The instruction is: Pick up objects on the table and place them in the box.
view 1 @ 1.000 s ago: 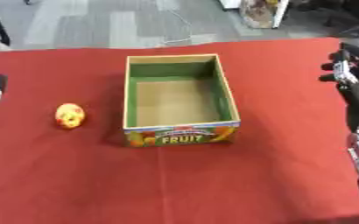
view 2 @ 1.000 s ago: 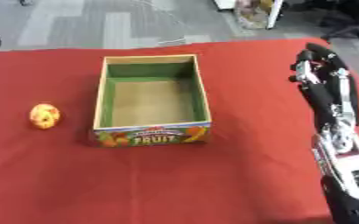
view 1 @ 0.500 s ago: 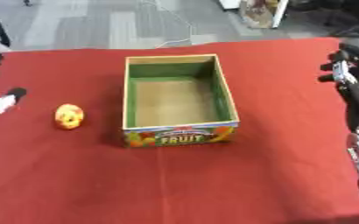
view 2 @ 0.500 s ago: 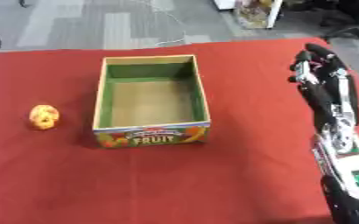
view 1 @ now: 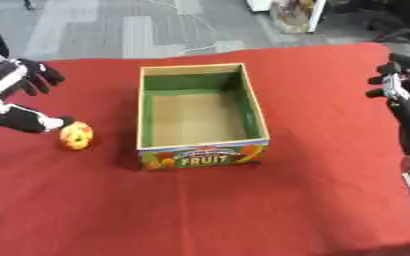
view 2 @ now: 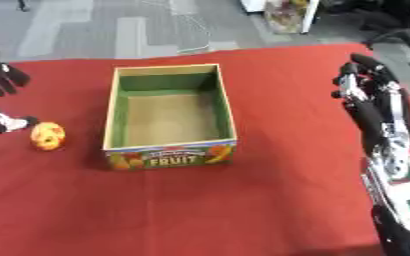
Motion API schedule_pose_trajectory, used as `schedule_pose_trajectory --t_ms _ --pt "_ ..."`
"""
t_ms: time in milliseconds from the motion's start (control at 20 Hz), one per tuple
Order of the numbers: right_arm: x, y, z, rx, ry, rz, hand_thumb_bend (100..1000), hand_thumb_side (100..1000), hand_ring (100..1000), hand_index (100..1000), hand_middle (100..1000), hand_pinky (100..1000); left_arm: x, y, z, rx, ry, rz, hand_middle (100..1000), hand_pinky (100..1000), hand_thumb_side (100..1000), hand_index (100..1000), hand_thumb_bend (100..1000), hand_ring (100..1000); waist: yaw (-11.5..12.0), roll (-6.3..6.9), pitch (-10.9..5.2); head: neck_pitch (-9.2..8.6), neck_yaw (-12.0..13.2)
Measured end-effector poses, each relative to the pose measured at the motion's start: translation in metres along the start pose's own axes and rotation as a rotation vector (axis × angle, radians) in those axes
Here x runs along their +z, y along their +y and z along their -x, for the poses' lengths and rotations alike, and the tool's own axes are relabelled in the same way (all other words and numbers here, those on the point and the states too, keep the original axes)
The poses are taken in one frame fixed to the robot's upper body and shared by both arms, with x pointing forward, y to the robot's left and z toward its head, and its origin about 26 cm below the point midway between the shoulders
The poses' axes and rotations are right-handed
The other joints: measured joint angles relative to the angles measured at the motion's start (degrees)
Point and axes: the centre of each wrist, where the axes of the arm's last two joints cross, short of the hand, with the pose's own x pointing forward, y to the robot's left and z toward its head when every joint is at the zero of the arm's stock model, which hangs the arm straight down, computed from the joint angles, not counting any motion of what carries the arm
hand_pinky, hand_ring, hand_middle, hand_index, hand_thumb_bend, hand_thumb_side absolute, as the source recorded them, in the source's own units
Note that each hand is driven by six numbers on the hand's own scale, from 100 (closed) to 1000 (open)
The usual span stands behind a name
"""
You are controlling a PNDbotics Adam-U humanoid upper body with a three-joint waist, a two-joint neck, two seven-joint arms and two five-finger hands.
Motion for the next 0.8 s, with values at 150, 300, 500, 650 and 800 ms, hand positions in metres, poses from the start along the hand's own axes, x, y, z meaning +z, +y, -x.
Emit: schedule_pose_trajectory --t_ms 150,300,500,650,800 --pt "0.000 0.000 0.000 0.000 0.002 -0.002 127 415 626 793 627 534 -0.019 -0.007 0.002 -0.154 0.060 0.095 667 670 100 763 569 673 -0.12 -0.20 -0.09 0.00 0.02" --pt "0.000 0.000 0.000 0.000 0.003 -0.003 125 415 626 793 627 534 -0.029 -0.013 0.008 -0.271 0.106 0.148 674 671 100 767 566 677 -0.12 -0.33 -0.10 0.01 0.02" --pt "0.001 0.000 0.001 0.001 0.008 -0.004 124 415 626 793 627 534 -0.035 -0.018 0.015 -0.303 0.139 0.173 665 662 100 761 556 666 -0.20 -0.33 -0.12 0.01 0.05" --pt "0.001 0.000 0.002 0.002 0.010 -0.004 123 415 626 793 627 534 -0.036 -0.020 0.020 -0.290 0.146 0.183 658 655 100 758 549 658 -0.36 -0.36 -0.12 0.01 0.09" --pt "0.001 0.000 0.002 0.002 0.010 -0.003 119 415 626 793 627 534 -0.036 -0.022 0.022 -0.272 0.141 0.196 606 610 100 719 534 604 -0.52 -0.42 -0.12 0.01 0.13"
